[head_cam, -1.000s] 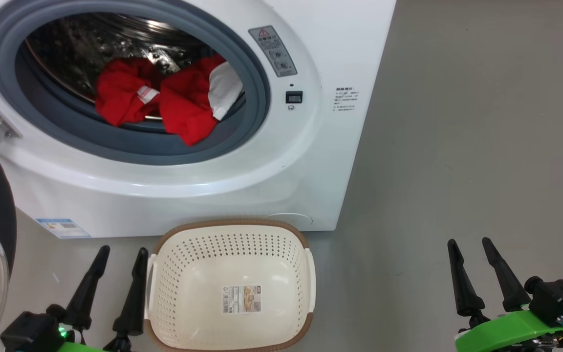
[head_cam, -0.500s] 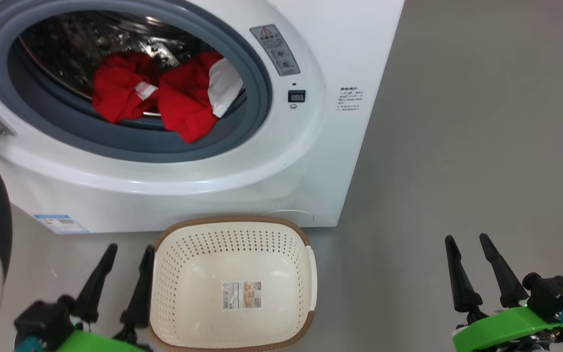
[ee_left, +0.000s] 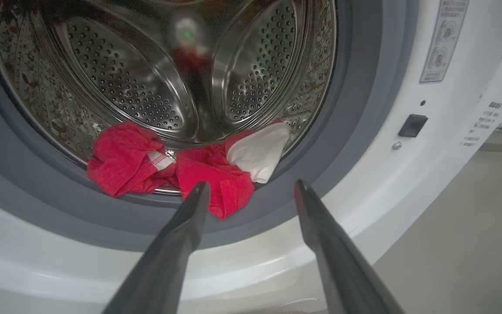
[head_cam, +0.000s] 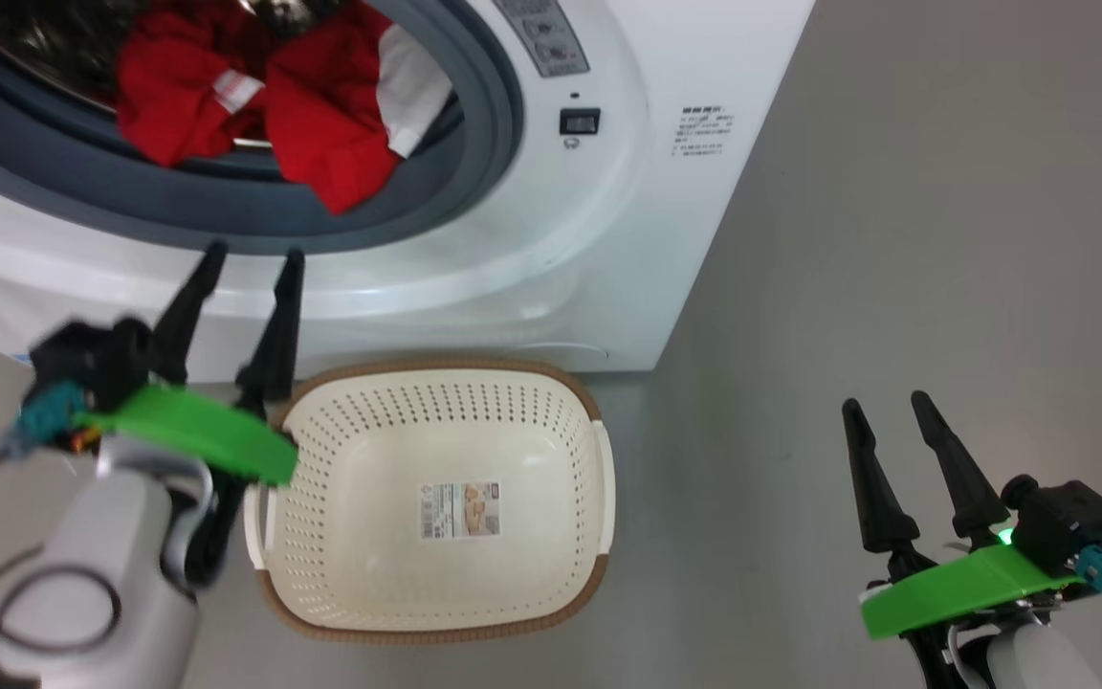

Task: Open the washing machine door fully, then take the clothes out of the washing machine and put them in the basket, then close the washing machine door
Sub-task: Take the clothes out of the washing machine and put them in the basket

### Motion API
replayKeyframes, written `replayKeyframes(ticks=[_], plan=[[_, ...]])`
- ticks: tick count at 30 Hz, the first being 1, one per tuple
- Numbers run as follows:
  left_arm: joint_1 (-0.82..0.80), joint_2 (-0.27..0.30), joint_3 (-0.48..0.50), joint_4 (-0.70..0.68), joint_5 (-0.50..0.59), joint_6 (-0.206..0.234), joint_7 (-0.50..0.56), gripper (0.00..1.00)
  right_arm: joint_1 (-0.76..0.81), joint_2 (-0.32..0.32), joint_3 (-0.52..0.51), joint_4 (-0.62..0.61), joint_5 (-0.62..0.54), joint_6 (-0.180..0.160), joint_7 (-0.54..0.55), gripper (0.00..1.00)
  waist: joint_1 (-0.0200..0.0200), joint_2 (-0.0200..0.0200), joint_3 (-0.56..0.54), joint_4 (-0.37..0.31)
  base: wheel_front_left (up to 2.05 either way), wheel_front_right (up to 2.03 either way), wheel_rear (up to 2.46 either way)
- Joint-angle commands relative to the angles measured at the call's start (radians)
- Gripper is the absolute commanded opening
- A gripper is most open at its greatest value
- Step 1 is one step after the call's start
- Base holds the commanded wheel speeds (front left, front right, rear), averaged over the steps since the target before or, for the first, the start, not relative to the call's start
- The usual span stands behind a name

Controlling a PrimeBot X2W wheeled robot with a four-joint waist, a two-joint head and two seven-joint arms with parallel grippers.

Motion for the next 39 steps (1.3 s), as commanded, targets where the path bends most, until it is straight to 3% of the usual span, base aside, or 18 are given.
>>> replayKeyframes(ticks=[1,11,19,38,39], plan=[[-0.058,0.040,0.020,0.008,-0.015,0.002,0.006,1.00,-0.027,-0.008,0.030,-0.028,0.014,0.006,-0.006,1.00,0.0000,-0.0001,0.049,-0.018,0.00,0.00,0.00],[-0.396,0.087,-0.111,0.268,-0.117,0.002,0.101,1.00,-0.098,-0.008,0.067,-0.039,0.033,0.006,-0.006,1.00,0.0000,-0.0001,0.170,-0.055,0.00,0.00,0.00],[-0.574,0.111,-0.195,0.426,-0.177,0.002,0.170,1.00,-0.139,-0.008,0.103,-0.047,0.048,0.006,-0.006,1.00,0.0000,-0.0001,0.232,-0.084,0.00,0.00,0.00],[-0.713,0.151,-0.425,0.537,-0.289,0.002,0.212,0.99,-0.170,-0.008,0.135,-0.061,0.076,0.006,-0.006,1.00,0.0000,-0.0001,0.292,-0.127,0.00,0.00,0.00],[-0.716,0.152,-0.434,0.540,-0.294,0.002,0.209,0.50,-0.171,-0.008,0.134,-0.061,0.076,0.006,-0.006,1.00,0.0000,-0.0001,0.293,-0.127,0.00,0.00,0.00]])
